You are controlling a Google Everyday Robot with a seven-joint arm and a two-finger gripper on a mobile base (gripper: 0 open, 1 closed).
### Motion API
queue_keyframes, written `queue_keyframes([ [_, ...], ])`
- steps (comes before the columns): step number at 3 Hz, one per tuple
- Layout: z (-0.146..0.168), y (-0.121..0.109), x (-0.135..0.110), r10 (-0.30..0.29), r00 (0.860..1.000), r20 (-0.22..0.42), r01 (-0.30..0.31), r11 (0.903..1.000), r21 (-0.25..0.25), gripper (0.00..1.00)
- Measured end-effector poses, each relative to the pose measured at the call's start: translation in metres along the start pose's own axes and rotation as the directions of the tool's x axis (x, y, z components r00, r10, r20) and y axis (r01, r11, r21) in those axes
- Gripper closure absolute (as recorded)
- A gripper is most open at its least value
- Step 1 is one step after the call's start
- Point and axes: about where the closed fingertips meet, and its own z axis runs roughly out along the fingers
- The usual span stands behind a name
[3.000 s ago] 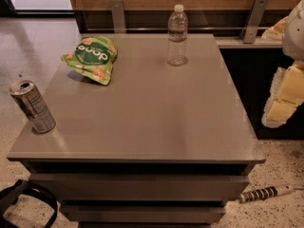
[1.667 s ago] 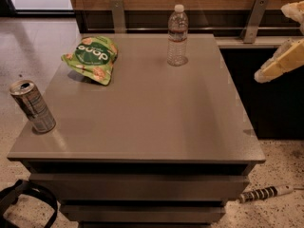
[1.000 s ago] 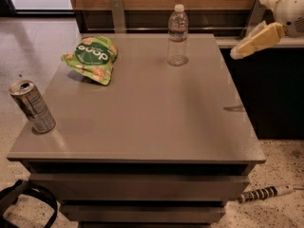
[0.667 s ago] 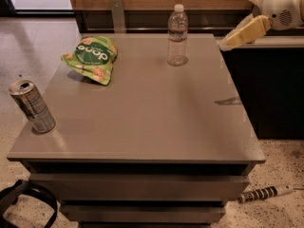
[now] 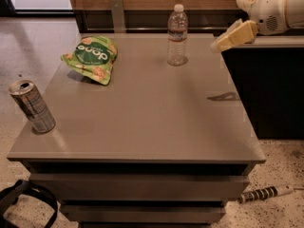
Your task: Move water bottle near redbull can
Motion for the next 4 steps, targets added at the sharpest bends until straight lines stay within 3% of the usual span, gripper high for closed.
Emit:
queue_keyframes([
  [2, 0.065, -0.011, 0.018, 0.087, 0.992, 0.086, -0.081, 0.9944, -0.067, 0.00],
  [4, 0.119, -0.025, 0.017, 0.094, 0.977, 0.194, -0.076, 0.9920, -0.101, 0.00],
])
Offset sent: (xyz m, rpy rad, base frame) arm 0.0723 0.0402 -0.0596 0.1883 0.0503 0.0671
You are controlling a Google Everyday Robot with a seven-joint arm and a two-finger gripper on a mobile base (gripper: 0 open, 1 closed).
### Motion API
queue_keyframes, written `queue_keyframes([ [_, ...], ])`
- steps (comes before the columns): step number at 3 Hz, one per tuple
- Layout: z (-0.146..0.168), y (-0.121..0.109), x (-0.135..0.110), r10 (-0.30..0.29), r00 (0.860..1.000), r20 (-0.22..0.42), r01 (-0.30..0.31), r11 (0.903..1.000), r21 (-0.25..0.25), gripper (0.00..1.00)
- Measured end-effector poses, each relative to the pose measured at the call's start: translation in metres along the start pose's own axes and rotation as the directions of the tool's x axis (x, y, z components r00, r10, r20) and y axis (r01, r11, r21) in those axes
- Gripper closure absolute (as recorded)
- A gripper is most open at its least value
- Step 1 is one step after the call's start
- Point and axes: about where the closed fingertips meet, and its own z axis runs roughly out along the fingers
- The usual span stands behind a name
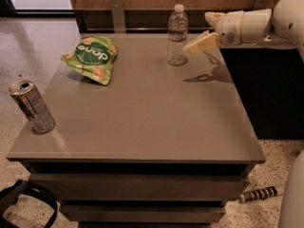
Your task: Move water bottle near redbull can
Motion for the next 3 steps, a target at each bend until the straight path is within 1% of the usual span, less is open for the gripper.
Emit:
queue_keyframes([
  [1, 0.023, -0.011, 0.001, -0.013, 0.997, 0.075, 0.013, 0.9999, -0.007, 0.00],
  [2, 0.043, -0.017, 0.001, -0.012, 0.991, 0.130, 0.015, 0.9997, -0.021, 0.00],
  [3, 0.057, -0.018, 0.003, -0.001, 0.985, 0.174, 0.007, 0.9995, -0.030, 0.16],
])
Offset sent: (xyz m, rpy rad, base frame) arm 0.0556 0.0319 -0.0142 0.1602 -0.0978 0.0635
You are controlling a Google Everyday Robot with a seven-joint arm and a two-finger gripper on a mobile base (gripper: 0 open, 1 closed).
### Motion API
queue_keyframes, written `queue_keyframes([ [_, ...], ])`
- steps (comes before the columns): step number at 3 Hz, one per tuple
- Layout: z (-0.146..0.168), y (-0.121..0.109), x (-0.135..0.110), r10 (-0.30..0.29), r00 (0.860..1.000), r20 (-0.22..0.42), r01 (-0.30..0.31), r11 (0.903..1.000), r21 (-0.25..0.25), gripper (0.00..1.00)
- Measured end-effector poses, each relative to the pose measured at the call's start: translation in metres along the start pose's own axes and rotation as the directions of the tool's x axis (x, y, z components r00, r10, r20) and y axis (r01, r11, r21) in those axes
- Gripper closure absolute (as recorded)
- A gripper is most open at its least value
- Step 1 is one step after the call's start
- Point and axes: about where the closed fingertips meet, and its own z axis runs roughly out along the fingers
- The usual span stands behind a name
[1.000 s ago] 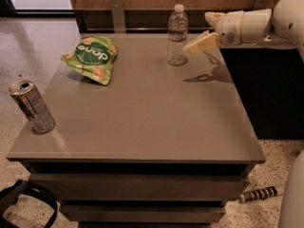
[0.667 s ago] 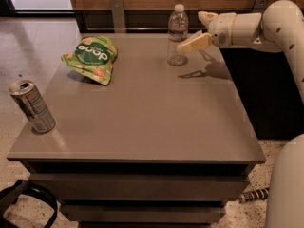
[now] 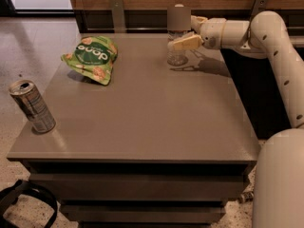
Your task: Move water bottle near redbull can
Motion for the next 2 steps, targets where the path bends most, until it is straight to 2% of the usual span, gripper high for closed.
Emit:
queue_keyframes([
  [2, 0.0068, 0.0032, 0.0004, 0.002, 1.000, 0.000, -0.002, 0.9999, -0.011, 0.64],
])
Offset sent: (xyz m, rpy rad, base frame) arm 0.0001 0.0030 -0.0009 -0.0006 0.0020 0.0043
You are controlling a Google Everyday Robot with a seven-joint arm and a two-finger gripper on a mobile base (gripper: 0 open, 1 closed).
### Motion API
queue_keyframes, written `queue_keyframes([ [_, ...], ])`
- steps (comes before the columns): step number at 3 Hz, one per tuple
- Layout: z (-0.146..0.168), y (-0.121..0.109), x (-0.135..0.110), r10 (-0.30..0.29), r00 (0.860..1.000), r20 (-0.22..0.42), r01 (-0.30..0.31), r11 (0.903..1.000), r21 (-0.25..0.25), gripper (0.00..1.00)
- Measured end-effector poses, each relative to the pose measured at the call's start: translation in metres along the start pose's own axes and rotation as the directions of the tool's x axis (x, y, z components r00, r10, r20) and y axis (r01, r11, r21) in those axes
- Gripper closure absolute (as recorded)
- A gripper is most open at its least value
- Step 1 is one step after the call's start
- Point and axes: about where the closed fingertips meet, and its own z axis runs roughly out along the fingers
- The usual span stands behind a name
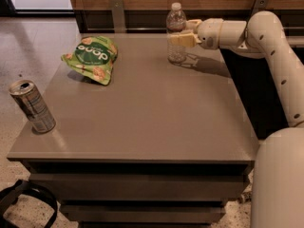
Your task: Move water bottle near redbull can
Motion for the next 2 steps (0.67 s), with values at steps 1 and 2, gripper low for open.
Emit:
queue_keyframes([
  [1, 0.0033, 0.0014, 0.0002, 0.001, 1.000, 0.001, -0.001, 1.0000, -0.005, 0.86],
  [2, 0.0069, 0.0030, 0.0003, 0.002, 1.000, 0.001, -0.002, 0.9999, -0.010, 1.00],
])
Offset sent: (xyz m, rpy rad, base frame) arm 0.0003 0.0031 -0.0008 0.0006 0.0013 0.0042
